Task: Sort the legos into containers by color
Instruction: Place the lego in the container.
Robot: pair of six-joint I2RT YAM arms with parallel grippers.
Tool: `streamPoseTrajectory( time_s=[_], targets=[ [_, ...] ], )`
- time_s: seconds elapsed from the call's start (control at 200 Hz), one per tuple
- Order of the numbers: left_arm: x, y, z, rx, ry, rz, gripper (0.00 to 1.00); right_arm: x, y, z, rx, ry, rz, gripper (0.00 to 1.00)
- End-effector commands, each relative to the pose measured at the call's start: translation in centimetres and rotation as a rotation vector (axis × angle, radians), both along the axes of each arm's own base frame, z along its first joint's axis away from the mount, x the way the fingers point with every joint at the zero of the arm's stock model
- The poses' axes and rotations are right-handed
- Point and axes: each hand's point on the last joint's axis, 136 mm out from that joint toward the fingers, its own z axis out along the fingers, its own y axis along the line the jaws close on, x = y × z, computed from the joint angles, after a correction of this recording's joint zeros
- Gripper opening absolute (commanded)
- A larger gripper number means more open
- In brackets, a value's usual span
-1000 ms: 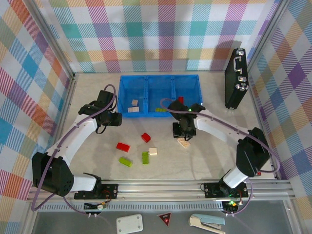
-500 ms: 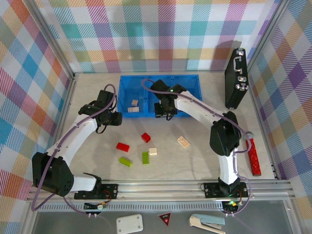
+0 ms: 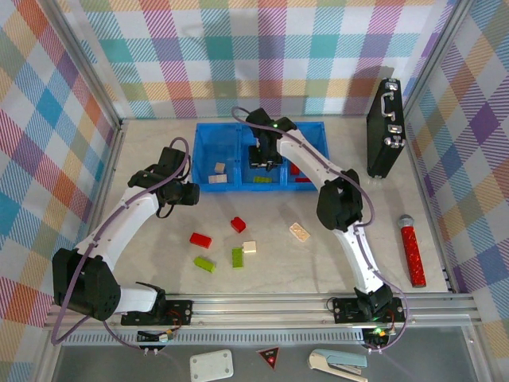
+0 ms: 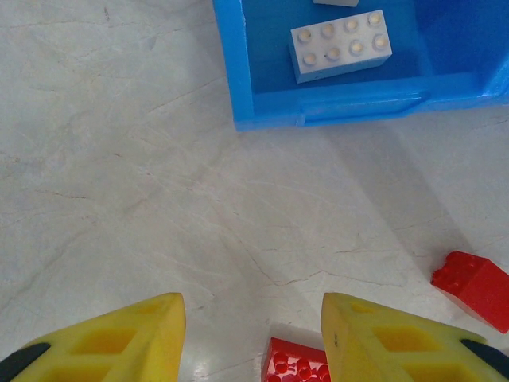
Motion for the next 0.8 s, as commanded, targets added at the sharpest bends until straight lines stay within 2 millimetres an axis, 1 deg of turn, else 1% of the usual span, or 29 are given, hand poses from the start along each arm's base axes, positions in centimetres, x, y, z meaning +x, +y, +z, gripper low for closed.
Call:
streamPoseTrajectory(
  time_s=[0.0, 0.14, 0.295, 0.56, 0.795],
  targets=[
    [-0.4, 0.3, -0.2, 0.007, 0.007, -0.004, 0.48, 0.6, -0.2, -0.4, -0.029, 0.003, 0.016, 0.38],
    [-0.4, 0.3, -0.3, 0.007, 0.010, -0.004, 0.48, 2.0, -0.5, -1.6, -0.034, -0.012, -0.024, 0.39],
    [-0.3, 0.3, -0.3, 0.007, 0.008, -0.003, 0.48, 3.0, 0.0, -3.0, -0.022, -0.028, -0.037, 0.39],
    [-0.3, 0.3, -0.3, 0.004, 0.010, -0.004, 0.48, 3.4, 0.0, -6.2, -0.046, -0.004, -0.051, 0.40],
    [-0.4, 0.2, -0.4, 0.002, 0.013, -0.006, 0.48, 3.5, 0.0, -7.3, -0.050, 0.008, -0.067, 0.42]
  ],
)
